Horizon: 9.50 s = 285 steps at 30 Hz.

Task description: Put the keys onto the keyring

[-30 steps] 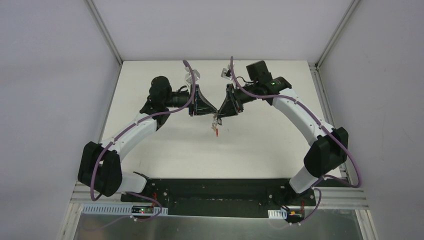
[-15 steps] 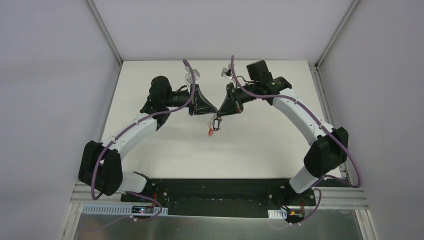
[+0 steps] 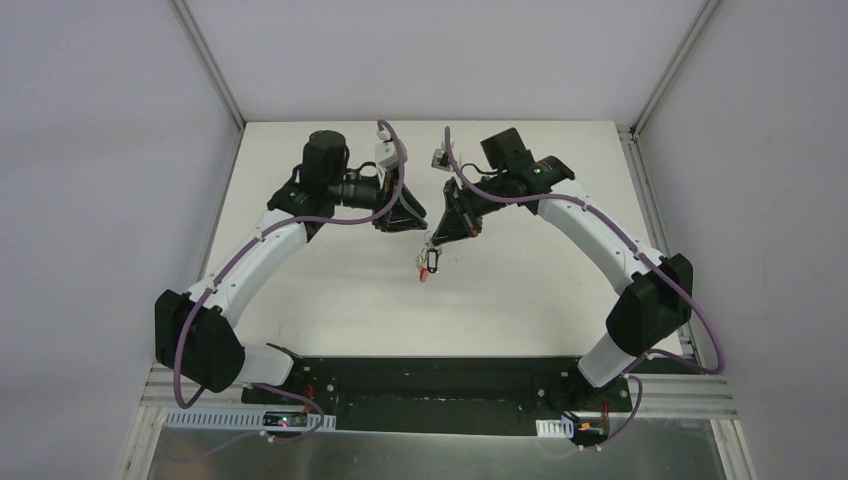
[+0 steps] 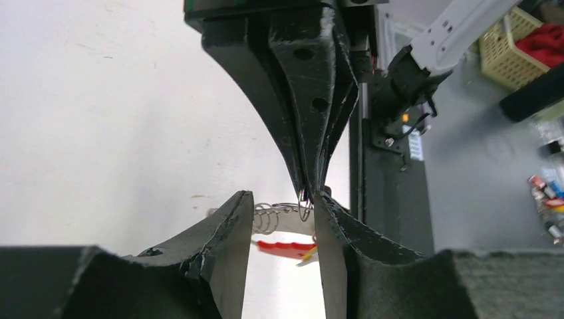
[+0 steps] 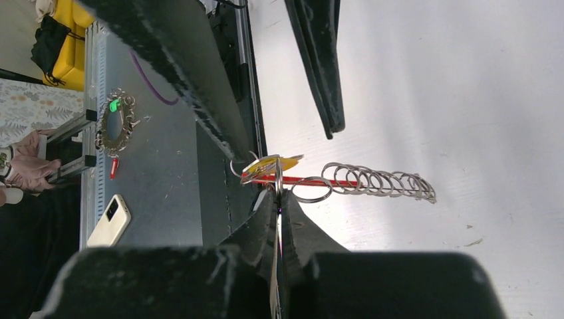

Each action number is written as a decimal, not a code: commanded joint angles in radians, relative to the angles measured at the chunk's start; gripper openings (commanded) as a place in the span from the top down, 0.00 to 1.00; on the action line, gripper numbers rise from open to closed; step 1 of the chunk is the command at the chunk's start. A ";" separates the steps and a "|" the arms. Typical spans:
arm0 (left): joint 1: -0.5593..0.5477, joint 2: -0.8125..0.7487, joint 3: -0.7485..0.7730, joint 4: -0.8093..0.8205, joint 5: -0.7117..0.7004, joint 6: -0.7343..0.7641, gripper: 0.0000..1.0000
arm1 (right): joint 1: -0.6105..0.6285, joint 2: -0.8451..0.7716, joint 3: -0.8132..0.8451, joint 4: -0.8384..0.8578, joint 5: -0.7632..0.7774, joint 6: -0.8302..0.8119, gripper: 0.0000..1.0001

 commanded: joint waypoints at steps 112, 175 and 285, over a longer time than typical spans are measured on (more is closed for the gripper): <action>-0.013 -0.020 -0.217 0.642 0.025 -0.448 1.00 | -0.029 -0.054 0.021 0.114 -0.072 0.055 0.76; -0.081 0.029 0.034 -0.156 -0.008 0.284 0.80 | 0.047 0.018 0.068 -0.053 0.075 -0.052 1.00; -0.007 0.070 -0.209 0.912 0.083 -0.648 1.00 | -0.057 -0.056 0.053 0.093 -0.083 0.055 0.73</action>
